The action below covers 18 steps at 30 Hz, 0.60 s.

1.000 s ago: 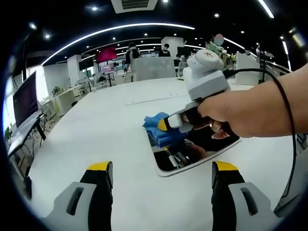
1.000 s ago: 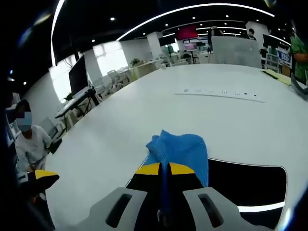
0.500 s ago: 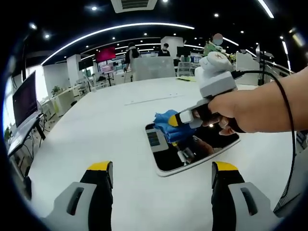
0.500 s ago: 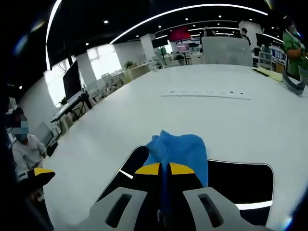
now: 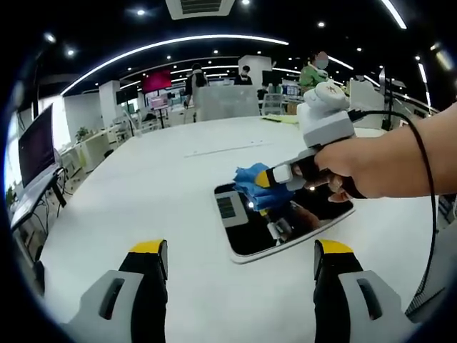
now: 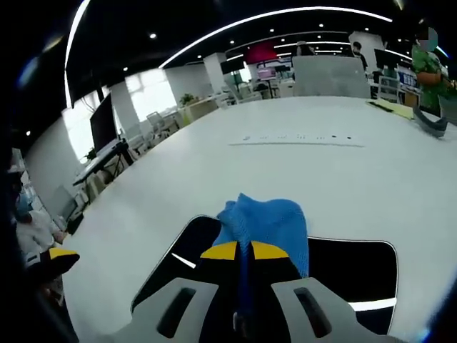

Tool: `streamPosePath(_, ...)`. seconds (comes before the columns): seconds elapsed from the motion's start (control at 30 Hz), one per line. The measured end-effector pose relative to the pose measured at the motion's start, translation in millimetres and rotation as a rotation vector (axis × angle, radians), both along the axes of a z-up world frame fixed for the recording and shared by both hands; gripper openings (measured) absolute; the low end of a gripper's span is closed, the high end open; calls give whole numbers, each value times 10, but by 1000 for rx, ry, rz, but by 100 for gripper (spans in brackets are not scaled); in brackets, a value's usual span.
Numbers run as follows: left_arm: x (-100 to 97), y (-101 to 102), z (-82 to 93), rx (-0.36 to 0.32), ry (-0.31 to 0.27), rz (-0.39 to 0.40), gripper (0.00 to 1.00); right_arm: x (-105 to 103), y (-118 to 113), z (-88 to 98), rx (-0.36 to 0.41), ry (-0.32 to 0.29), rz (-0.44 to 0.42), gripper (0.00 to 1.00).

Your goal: Wipe the mirror surface with the cleaning cloth until all visible marks leave the cleaned area.

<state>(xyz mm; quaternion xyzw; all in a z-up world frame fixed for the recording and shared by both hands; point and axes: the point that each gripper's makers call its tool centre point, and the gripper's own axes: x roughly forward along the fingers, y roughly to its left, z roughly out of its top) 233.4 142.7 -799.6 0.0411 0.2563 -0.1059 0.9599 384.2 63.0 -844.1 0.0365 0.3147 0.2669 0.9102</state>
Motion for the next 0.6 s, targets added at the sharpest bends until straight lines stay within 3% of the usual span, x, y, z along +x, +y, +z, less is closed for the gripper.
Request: streamPosePath(0.6, -38, -7, 15, 0, 5, -2, 84, -14, -18, 6, 6, -2, 1, 1)
